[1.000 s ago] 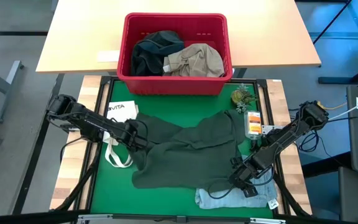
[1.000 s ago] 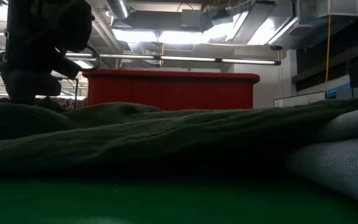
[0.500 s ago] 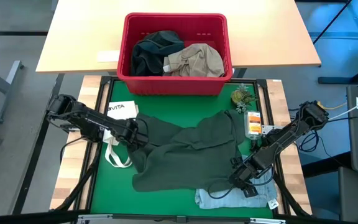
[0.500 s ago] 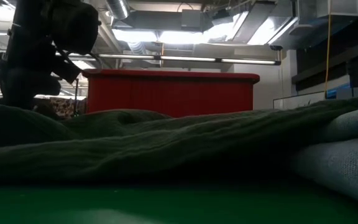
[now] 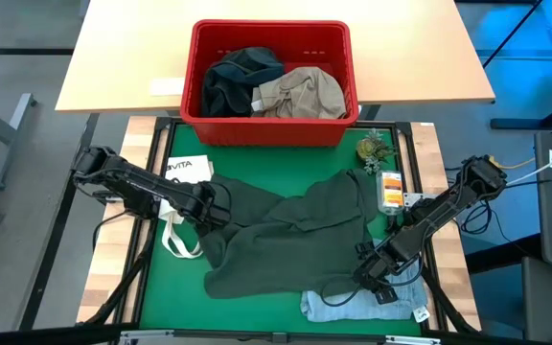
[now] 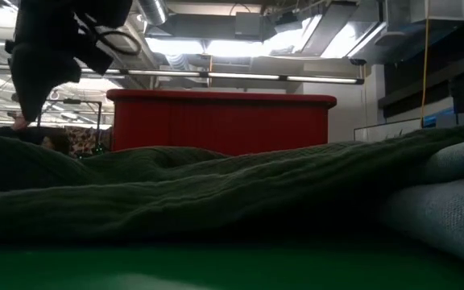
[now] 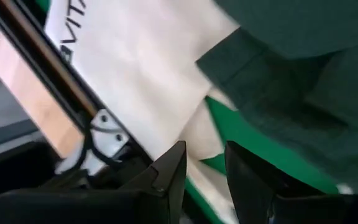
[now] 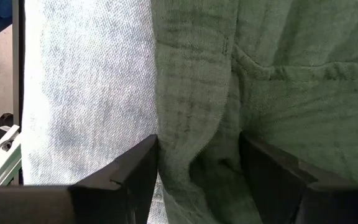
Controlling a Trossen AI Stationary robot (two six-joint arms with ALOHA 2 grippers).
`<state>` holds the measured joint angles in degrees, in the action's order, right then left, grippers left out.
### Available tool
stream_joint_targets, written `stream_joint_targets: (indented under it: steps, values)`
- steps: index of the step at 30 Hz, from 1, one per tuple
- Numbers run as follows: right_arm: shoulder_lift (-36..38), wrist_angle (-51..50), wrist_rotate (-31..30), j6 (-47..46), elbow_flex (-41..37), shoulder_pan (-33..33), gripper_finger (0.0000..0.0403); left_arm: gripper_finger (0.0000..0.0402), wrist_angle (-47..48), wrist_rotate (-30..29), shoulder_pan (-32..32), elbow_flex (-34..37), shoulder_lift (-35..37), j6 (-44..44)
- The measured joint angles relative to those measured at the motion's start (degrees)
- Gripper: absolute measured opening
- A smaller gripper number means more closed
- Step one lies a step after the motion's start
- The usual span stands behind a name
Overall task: Fold Laundry from Bin
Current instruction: Fold the green shirt
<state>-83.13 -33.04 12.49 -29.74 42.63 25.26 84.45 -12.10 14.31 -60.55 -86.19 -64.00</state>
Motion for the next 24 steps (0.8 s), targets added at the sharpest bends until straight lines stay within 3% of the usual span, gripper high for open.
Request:
stream_joint_targets:
  steps: [3,10,24]
  values:
    - [0.0,0.0,0.0,0.0,0.0,0.0,0.0220,0.0102,-4.7,0.3,1.4,-0.2,0.0,-4.6]
    - [0.0,0.0,0.0,0.0,0.0,0.0,0.0220,0.0101,-26.3,1.1,4.9,2.5,0.0,-14.4]
    - [0.0,0.0,-1.4,0.0,0.0,0.0,0.0220,0.0101,-29.0,0.3,11.4,9.2,0.0,-33.5]
